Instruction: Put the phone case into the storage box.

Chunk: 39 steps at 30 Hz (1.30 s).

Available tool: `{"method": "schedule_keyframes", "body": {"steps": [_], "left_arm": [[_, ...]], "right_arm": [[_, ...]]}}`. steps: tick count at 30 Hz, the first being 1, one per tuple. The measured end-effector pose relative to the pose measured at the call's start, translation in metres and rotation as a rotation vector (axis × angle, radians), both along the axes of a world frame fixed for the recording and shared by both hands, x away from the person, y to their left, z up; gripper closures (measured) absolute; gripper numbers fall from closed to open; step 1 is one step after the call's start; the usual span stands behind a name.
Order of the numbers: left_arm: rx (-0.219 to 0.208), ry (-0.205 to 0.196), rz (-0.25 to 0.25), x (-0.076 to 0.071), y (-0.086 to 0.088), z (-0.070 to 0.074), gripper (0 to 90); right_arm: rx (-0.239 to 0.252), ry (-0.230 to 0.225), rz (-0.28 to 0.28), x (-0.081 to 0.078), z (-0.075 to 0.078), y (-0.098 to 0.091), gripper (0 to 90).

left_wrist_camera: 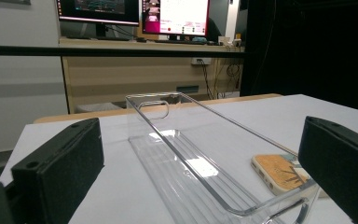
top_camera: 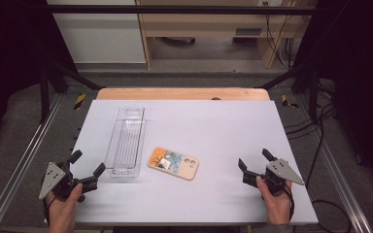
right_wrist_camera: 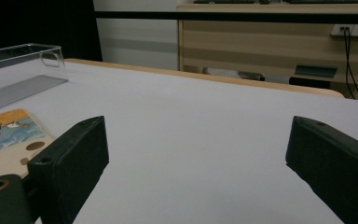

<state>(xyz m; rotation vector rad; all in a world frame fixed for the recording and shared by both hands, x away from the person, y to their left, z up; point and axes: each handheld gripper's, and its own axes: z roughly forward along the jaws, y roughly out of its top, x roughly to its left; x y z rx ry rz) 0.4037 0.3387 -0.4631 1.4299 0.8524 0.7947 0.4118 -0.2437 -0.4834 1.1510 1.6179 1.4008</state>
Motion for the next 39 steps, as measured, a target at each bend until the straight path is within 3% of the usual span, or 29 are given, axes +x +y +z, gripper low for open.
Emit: {"method": "schedule_keyframes", "body": {"steps": [12, 17, 18, 22, 24, 27, 34, 39], "left_arm": [[0.01, 0.017, -0.003, 0.0, -0.001, -0.002, 0.4], [0.01, 0.018, -0.006, 0.001, -0.001, -0.001, 0.6], [-0.012, 0.017, -0.013, 0.001, -0.001, -0.001, 0.6], [-0.014, 0.014, -0.015, 0.002, -0.002, 0.0, 0.7], [-0.016, 0.011, -0.02, 0.002, -0.003, 0.001, 0.7], [-0.012, 0.01, -0.028, 0.002, -0.004, 0.001, 0.7], [-0.011, 0.009, -0.032, 0.002, -0.003, 0.002, 0.7], [-0.011, 0.008, -0.036, 0.002, -0.004, 0.002, 0.7]], "right_arm": [[0.012, 0.055, 0.011, 0.004, -0.001, 0.007, 4.9], [-0.03, 0.083, -0.014, 0.006, 0.003, 0.017, 9.4], [-0.039, 0.108, -0.004, 0.009, 0.004, 0.021, 9.0], [-0.051, 0.14, 0.006, 0.015, 0.006, 0.028, 9.0], [-0.09, 0.165, 0.026, 0.023, 0.009, 0.036, 8.8], [-0.084, 0.192, 0.031, 0.032, 0.014, 0.04, 9.3], [-0.113, 0.223, 0.022, 0.051, 0.031, 0.044, 9.7], [-0.16, 0.246, 0.035, 0.059, 0.039, 0.053, 9.2]]}}
